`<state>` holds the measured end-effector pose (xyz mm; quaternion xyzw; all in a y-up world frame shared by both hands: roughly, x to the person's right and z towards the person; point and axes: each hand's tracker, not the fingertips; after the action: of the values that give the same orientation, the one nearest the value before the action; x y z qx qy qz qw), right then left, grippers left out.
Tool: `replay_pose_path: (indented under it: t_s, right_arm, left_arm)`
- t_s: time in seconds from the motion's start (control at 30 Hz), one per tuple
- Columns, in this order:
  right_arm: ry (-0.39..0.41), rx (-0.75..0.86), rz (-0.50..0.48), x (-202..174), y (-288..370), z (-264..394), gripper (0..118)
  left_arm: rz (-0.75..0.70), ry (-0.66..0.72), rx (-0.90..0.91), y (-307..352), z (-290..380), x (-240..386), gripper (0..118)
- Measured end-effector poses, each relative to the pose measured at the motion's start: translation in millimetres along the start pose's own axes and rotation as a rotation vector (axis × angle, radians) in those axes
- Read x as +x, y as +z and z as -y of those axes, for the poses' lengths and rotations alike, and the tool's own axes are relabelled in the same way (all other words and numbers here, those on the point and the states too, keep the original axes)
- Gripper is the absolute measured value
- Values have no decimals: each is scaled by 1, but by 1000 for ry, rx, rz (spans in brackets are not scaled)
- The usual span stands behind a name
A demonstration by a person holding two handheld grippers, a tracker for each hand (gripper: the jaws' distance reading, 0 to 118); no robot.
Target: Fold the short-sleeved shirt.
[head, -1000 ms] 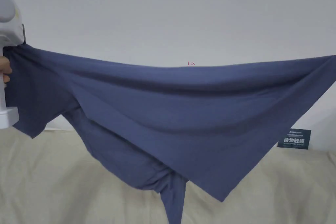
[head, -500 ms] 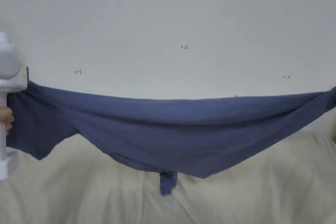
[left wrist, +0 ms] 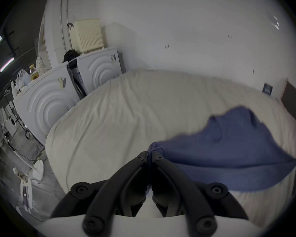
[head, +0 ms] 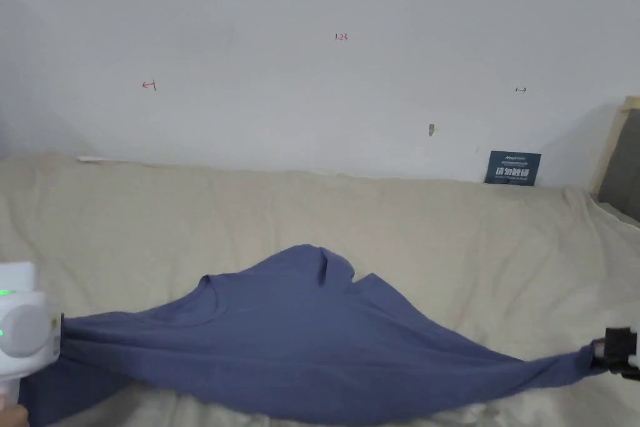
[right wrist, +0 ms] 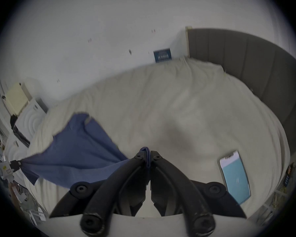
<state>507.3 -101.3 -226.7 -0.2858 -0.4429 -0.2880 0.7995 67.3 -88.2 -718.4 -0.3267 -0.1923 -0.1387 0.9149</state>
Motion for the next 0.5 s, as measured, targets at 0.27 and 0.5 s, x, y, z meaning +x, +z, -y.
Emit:
replay_pose_path:
  t_s: [0.27, 0.5]
  right_arm:
    - [-31, -93, 39, 38, 14, 100, 3]
    - [-74, -93, 12, 55, 22, 120, 7]
  left_arm:
    - [-47, -80, -38, 41, 83, -35, 5]
    - [-37, 20, -58, 71, 123, -87, 4]
